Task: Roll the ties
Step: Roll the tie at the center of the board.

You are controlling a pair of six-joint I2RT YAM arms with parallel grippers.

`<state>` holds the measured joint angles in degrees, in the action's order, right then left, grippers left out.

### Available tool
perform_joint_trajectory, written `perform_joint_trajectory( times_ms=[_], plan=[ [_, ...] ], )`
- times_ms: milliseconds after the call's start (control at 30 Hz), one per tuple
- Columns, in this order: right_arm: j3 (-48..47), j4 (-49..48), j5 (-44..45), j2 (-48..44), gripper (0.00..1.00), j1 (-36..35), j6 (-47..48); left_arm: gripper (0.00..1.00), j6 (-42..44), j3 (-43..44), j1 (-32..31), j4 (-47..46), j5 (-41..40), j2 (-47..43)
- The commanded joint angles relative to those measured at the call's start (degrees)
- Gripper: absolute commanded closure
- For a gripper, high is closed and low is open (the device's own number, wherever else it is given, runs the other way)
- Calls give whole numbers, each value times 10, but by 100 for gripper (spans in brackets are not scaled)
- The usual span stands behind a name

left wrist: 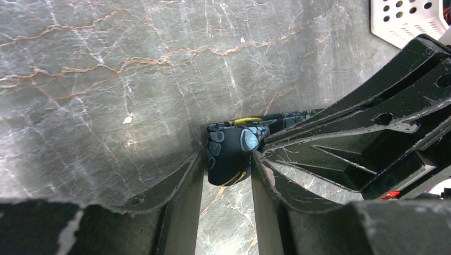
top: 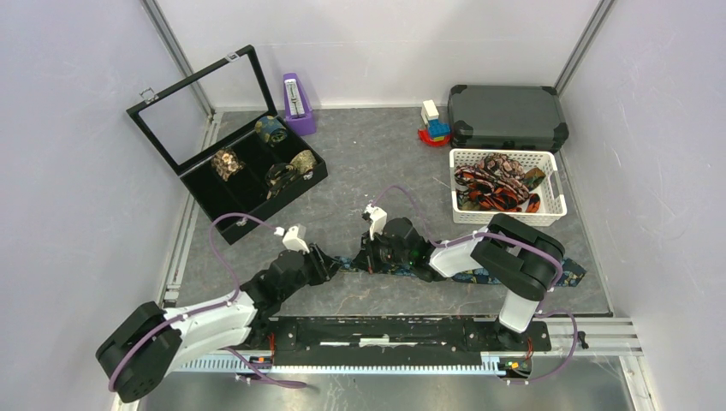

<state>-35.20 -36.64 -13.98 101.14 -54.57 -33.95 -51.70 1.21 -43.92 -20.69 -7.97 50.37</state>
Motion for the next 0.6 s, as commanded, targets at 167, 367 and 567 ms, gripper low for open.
perform_joint_trajectory(
  times_ms=[167,367,567],
  plan=[
    [17,61,7,19,100,4,25,58,45,-11,8,-87,28,46],
    [14,62,6,22,100,4,25,60,56,-25,9,-127,35,61],
    [10,65,6,24,100,4,26,64,67,-17,9,-161,48,103]
  ],
)
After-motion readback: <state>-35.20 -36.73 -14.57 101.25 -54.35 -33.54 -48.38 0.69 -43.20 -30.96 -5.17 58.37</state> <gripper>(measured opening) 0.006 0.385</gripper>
